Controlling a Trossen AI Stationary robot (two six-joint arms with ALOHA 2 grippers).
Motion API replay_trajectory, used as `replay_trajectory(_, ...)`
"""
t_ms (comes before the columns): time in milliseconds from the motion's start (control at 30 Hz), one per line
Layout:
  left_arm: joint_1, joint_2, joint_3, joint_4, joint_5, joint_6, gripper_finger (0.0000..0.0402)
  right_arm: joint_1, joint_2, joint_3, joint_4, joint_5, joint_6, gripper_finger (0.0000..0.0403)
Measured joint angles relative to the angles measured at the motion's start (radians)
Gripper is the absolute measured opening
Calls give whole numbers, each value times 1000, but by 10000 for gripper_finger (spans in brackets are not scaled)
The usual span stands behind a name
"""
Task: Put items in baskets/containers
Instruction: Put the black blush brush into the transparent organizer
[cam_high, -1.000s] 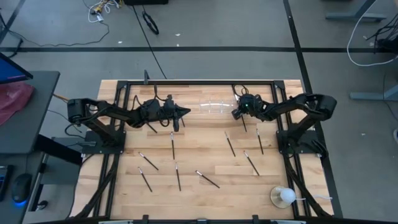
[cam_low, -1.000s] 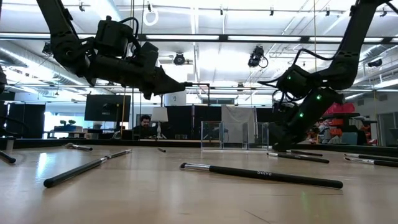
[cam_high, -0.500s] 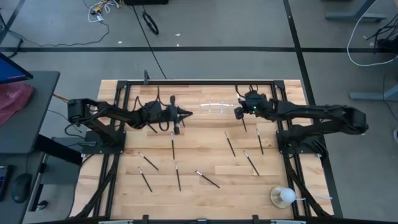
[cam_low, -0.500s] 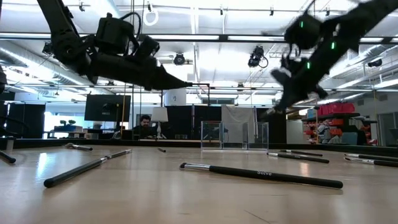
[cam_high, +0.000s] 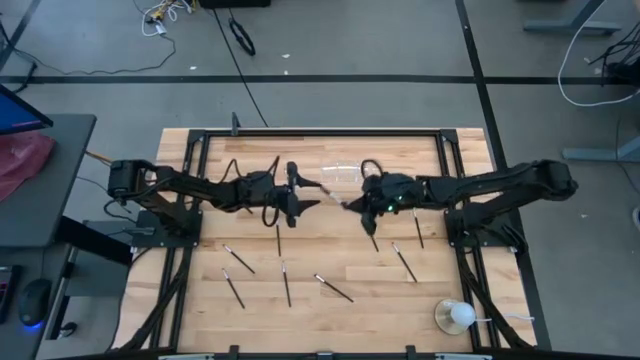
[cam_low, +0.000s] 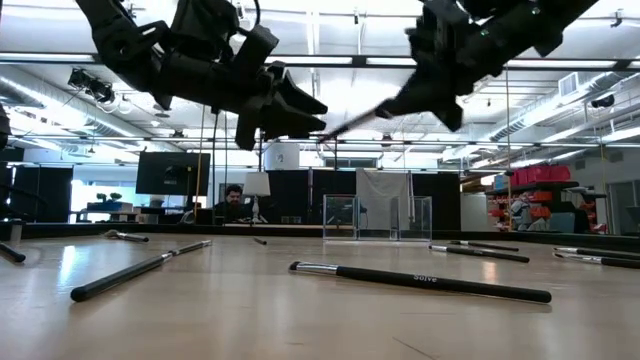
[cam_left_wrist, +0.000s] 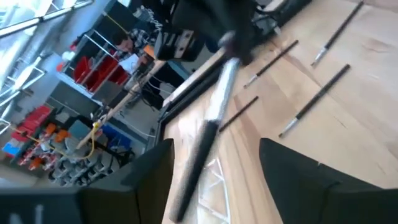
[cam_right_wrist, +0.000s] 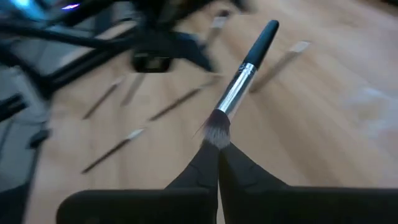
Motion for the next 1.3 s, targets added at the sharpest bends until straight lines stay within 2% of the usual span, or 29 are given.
replay_trajectory(100, -9, 0, 1, -31, 3, -4, 239, 18, 57, 0, 93, -31, -13, 0)
replay_trajectory(200, -13, 0, 1, -52, -18, -36, 214, 23, 99, 0, 139, -51, -17, 0)
replay_trajectory(567, -18, 0, 0, -118, -23, -81, 59, 22, 131, 0, 183, -51, -7, 0)
replay_trajectory(800, -18, 0, 0, -135, 14, -136, 52, 23, 131, 0, 192, -61, -18, 6)
replay_trajectory(967, -17, 0, 0, -167, 21, -209, 52, 18, 125, 0, 182, -43, -42, 45)
replay_trajectory(1167, -9, 0, -3, -185, 20, -306, 52, 0, 29, 0, 42, -42, -72, 135)
replay_trajectory(1300, 30, 0, -24, -127, 104, -395, 52, -2, -28, -1, -84, 2, -109, 190)
